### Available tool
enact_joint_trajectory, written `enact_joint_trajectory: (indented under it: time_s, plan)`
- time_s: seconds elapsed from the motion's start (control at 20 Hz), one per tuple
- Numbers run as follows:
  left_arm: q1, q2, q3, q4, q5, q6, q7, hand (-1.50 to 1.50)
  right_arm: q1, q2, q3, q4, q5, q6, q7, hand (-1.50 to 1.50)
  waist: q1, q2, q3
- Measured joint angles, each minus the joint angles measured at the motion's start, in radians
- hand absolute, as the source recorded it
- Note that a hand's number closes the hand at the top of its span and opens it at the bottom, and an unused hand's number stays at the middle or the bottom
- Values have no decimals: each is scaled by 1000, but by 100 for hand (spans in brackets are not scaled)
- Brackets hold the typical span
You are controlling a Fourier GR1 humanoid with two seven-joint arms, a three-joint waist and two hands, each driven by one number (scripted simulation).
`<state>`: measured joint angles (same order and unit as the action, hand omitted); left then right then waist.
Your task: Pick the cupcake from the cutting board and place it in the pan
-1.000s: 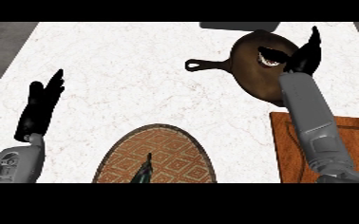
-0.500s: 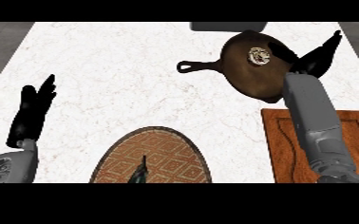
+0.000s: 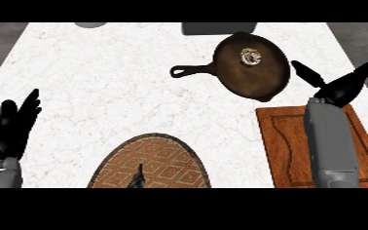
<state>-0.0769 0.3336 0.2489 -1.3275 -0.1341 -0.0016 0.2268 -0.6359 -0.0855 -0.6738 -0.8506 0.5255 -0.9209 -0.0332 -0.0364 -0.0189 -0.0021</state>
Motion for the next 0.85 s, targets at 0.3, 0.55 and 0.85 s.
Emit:
enact_joint_trajectory:
  time_s: [0.3, 0.55, 0.85]
  plan:
    - [13, -14, -3, -21, -5, 14, 21, 0, 262, 61, 94, -330, -21, 135, 75, -150, -20, -5, -1]
    - [8, -16, -3, -20, -8, 16, 22, 0, 518, 76, 173, -642, -48, 260, 167, -150, -22, -1, -1]
    - [3, -19, -9, -36, -6, 9, 22, 0, 875, 83, 261, -1035, -131, 351, 249, -150, -5, 7, 0]
